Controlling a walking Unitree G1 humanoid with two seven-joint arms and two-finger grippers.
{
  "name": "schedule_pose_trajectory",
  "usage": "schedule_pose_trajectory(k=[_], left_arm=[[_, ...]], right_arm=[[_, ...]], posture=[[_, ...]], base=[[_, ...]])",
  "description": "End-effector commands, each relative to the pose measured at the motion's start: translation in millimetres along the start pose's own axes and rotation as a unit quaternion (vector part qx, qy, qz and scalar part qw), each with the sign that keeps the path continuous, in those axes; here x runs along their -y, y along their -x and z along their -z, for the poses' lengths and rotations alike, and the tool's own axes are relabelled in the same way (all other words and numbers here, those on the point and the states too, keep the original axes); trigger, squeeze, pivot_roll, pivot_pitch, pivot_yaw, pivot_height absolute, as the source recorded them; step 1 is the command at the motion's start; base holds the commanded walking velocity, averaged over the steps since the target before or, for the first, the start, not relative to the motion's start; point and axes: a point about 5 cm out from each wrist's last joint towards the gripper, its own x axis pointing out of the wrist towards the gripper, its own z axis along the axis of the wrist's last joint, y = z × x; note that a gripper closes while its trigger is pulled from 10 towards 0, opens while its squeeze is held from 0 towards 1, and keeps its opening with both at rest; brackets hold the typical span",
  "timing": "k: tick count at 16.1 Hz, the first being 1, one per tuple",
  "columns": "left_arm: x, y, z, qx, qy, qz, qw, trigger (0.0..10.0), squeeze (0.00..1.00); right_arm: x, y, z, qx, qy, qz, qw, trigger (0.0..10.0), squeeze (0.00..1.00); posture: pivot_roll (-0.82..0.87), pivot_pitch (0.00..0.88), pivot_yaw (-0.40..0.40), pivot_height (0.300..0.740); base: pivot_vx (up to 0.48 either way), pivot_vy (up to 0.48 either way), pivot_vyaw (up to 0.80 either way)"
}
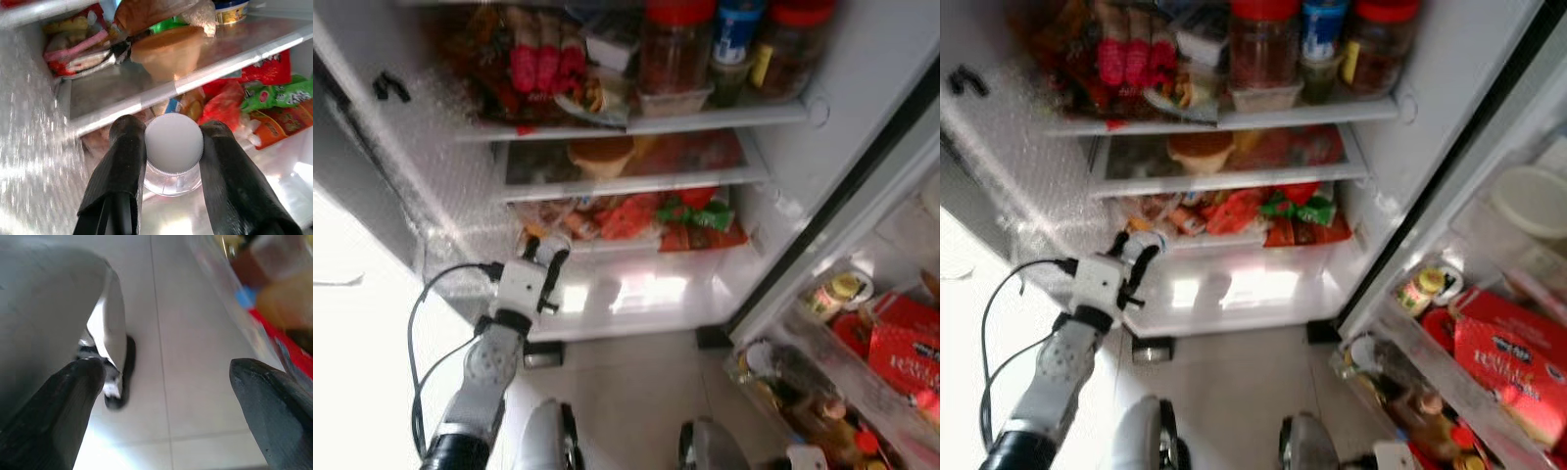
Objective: Restocking fridge
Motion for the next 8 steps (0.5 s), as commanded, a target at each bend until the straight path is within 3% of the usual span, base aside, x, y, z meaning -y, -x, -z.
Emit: schedule_pose_trajectory(k=[1,8], left_arm=[[3.1,-2.6,-7,0.013,0.000,0.003,1.000,10.0,0.00],[2.1,-6.1,-17,0.035,-0.018,-0.001,0.999,10.0,0.00]], right_arm=[[4.3,5.3,15,-0.021,-0.014,0.011,1.000,10.0,0.00],[3.7,5.0,14,-0.018,-0.014,0.010,1.000,10.0,0.00]], posture=[[-0.06,0.210,0.015,0.630],[-0.06,0.208,0.017,0.630]], base=[[0.285,0.000,0.00],[0.286,0.000,0.00]])
